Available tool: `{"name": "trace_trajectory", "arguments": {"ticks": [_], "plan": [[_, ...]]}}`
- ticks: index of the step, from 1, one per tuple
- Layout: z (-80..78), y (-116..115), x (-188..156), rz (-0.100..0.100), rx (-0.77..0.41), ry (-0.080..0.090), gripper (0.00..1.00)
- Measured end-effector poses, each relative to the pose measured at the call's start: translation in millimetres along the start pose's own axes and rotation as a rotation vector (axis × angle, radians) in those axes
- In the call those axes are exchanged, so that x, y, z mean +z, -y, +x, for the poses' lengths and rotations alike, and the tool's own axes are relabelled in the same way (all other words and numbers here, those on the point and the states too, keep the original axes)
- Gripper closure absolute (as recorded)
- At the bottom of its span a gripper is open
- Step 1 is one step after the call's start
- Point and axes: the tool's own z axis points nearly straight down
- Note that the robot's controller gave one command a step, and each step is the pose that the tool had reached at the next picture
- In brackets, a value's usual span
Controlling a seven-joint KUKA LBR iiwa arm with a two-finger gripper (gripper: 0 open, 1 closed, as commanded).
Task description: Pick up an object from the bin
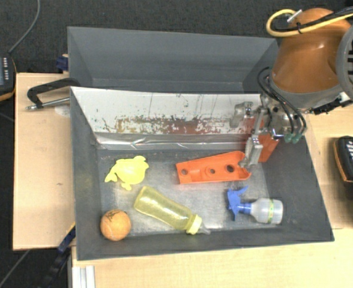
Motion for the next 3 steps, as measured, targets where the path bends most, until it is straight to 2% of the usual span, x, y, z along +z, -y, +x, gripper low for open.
{"name": "trace_trajectory", "arguments": {"ticks": [1, 2, 3], "plan": [[-1.1, -0.1, -5.1, 0.001, -0.001, 0.008, 0.00], [4.3, -4.6, 50.4, 0.001, -0.002, 0.010, 0.00], [-6.2, 3.9, 108.2, 0.000, -0.014, 0.012, 0.00]]}}
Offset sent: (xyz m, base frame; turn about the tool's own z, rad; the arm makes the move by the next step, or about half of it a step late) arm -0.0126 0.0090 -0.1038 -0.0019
